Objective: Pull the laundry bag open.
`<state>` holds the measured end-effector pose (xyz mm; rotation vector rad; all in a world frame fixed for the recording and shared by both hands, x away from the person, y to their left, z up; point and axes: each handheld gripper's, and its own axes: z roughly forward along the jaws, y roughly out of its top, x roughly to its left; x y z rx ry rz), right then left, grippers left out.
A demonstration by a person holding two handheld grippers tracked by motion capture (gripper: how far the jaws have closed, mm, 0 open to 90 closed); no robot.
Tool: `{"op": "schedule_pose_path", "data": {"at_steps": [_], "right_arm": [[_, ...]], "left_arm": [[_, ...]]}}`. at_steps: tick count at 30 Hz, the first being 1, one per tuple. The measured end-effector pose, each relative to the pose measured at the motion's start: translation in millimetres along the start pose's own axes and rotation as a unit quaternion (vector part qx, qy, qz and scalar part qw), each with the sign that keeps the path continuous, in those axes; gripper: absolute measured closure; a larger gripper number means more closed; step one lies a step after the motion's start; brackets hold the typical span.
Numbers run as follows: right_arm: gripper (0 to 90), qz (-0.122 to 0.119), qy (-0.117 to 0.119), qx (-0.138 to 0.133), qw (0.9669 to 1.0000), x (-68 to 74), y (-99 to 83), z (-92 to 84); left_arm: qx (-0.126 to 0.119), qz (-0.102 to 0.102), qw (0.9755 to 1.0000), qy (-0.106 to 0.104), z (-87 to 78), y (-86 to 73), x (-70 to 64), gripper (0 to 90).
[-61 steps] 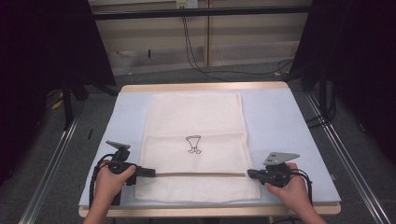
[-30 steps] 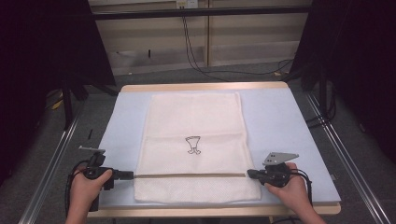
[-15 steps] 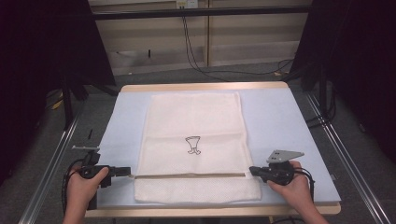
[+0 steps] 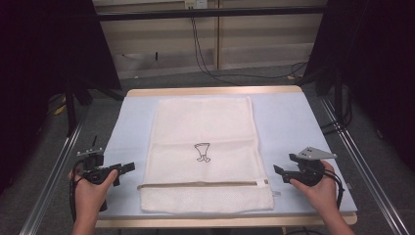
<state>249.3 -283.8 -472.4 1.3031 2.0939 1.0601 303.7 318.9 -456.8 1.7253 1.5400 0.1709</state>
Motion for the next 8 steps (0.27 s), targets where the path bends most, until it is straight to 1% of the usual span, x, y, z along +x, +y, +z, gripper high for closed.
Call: {"op": "schedule_pose_path", "data": {"at_steps": [1, 2, 4, 5, 6, 7, 8], "right_arm": [[21.2, -0.002, -0.008, 0.001, 1.0, -3.4, -0.8, 1.0], [20.5, 0.001, -0.01, 0.003, 0.9999, -4.3, -1.1, 1.2], [18.5, 0.0, -0.013, 0.005, 0.9999, -6.7, -1.5, 2.4], [17.3, -0.002, -0.013, 0.006, 0.9999, -7.9, -1.8, 3.6], [16.4, -0.004, -0.014, 0.008, 0.9999, -9.0, -2.2, 4.6], [15.4, -0.009, -0.015, 0.008, 0.9998, -10.3, -2.7, 6.1], [14.2, -0.007, -0.014, 0.014, 0.9998, -11.0, -3.2, 7.5]], "left_arm": [[-0.011, 0.018, 0.9997, 0.015, 3.9, -0.5, 0.6, 26.4], [-0.01, 0.023, 0.9994, 0.022, 5.6, -0.3, 1.2, 25.0], [-0.008, 0.029, 0.9989, 0.035, 9.2, 0.0, 2.2, 22.3], [-0.008, 0.041, 0.9982, 0.043, 11.3, 0.2, 2.7, 22.0], [-0.011, 0.055, 0.9967, 0.058, 13.5, 0.2, 2.3, 21.9], [-0.009, 0.074, 0.9947, 0.07, 15.3, 0.7, 2.0, 20.9], [-0.009, 0.074, 0.9947, 0.07, 15.3, 0.7, 2.0, 19.4]]}}
